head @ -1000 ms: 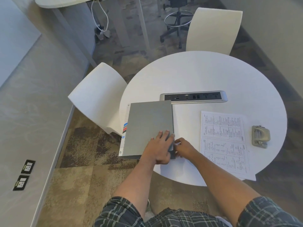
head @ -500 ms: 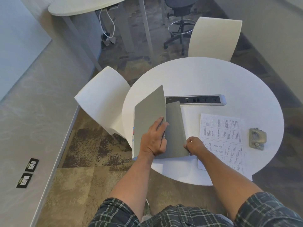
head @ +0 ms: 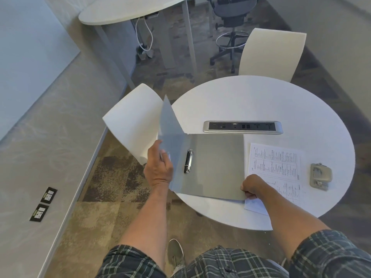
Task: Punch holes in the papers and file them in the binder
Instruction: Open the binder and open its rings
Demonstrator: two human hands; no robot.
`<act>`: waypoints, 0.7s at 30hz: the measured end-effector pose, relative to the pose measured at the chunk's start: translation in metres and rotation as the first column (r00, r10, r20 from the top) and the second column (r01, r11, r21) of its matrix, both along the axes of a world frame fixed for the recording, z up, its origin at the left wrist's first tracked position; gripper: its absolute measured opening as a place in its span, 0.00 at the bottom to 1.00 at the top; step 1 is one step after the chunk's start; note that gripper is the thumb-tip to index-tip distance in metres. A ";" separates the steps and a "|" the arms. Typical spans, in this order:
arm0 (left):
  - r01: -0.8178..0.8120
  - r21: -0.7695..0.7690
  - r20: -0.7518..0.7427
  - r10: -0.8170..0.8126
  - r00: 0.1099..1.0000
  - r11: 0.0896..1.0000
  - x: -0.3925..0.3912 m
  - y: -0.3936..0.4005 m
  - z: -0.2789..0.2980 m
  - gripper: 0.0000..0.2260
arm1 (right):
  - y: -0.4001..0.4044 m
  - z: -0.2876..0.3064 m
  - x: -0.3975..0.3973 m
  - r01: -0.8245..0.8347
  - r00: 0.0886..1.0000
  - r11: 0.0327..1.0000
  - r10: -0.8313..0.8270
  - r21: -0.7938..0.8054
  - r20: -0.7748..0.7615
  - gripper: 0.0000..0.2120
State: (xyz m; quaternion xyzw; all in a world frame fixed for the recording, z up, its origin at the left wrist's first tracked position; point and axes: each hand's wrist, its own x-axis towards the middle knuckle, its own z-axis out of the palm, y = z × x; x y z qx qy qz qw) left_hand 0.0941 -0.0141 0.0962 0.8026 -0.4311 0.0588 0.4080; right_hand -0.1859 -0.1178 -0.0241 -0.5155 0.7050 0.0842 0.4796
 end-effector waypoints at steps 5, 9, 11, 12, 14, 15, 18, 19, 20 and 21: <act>-0.221 0.020 -0.085 0.222 0.971 0.975 0.032 0.022 -0.001 0.18 | -0.001 0.008 -0.015 -0.114 0.992 0.991 0.118 0.072 -0.047 0.08; -0.289 0.090 -0.213 0.302 0.929 0.953 0.052 0.030 -0.008 0.19 | -0.008 0.030 -0.037 -0.209 0.971 0.964 0.225 0.164 -0.086 0.02; -0.319 0.153 -0.246 0.349 0.904 0.935 0.059 0.034 -0.014 0.18 | -0.011 0.041 -0.048 -0.215 0.965 0.951 0.241 0.222 -0.102 0.05; -0.335 0.189 -0.251 0.376 0.892 0.923 0.063 0.036 -0.017 0.18 | -0.012 0.045 -0.052 -0.214 0.962 0.947 0.246 0.239 -0.116 0.07; -0.355 0.273 -0.256 0.423 0.869 0.894 0.069 0.041 -0.024 0.16 | -0.013 0.052 -0.060 -0.211 0.955 0.942 0.255 0.261 -0.149 0.10; -0.355 0.325 -0.247 0.441 0.863 0.877 0.072 0.042 -0.028 0.15 | -0.013 0.053 -0.063 -0.206 0.953 0.942 0.255 0.264 -0.166 0.10; -0.352 0.531 -0.060 0.449 0.891 0.770 0.075 0.043 -0.040 0.16 | -0.010 0.052 -0.067 -0.170 0.952 0.955 0.223 0.241 -0.211 0.08; -0.355 0.586 0.036 0.415 0.909 0.728 0.074 0.042 -0.044 0.17 | -0.008 0.051 -0.067 -0.170 0.950 0.956 0.223 0.238 -0.218 0.08; -0.349 0.622 0.125 0.351 0.928 0.701 0.072 0.041 -0.050 0.18 | -0.006 0.050 -0.066 -0.179 0.946 0.954 0.234 0.239 -0.225 0.08; -0.331 0.648 0.209 0.258 0.943 0.686 0.068 0.040 -0.054 0.19 | -0.004 0.047 -0.065 -0.190 0.942 0.953 0.245 0.237 -0.231 0.08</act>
